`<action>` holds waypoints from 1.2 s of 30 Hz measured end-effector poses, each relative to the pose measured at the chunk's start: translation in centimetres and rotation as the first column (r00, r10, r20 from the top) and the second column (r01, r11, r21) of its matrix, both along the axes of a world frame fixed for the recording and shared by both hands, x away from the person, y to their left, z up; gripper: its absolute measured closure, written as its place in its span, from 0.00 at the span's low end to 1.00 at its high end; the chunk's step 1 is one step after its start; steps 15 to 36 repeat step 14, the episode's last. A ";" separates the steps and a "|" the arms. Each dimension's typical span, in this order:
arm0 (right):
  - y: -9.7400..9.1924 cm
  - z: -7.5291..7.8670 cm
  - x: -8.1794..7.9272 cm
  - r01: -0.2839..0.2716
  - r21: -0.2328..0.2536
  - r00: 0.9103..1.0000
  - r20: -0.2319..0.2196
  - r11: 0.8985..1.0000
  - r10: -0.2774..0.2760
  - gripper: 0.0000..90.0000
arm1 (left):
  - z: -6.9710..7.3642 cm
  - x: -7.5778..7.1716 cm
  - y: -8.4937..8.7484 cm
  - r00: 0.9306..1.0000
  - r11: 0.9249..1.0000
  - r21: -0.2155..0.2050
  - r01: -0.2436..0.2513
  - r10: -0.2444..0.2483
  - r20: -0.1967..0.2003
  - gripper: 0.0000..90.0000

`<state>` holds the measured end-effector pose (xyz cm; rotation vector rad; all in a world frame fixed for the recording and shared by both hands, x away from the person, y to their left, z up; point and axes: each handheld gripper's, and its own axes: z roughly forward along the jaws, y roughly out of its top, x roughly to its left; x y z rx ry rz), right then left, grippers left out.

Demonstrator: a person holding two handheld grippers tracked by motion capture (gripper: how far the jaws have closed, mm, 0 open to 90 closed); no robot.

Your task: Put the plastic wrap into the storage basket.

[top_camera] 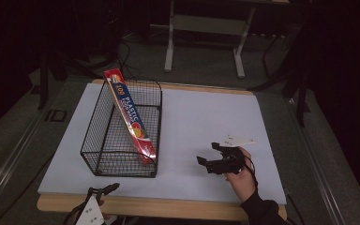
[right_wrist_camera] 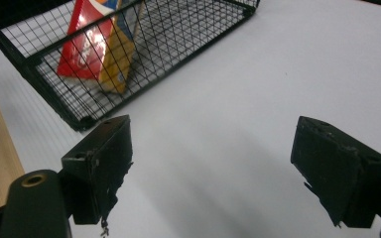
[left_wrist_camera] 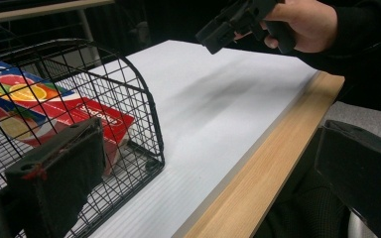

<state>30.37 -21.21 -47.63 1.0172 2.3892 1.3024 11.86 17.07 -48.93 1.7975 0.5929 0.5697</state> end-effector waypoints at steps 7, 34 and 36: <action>-0.5 -0.5 0.0 0.012 -0.008 1.000 0.000 1.000 -0.012 0.18 | 0.0 0.0 0.0 1.000 1.000 0.002 0.002 -0.002 0.001 0.00; -0.3 -1.0 0.1 0.005 -0.020 1.000 -0.002 1.000 -0.005 0.18 | 0.0 0.0 0.0 1.000 1.000 0.002 0.002 -0.002 0.002 0.00; -0.3 -1.0 0.1 0.005 -0.020 1.000 -0.002 1.000 -0.005 0.18 | 0.0 0.0 0.0 1.000 1.000 0.002 0.002 -0.002 0.002 0.00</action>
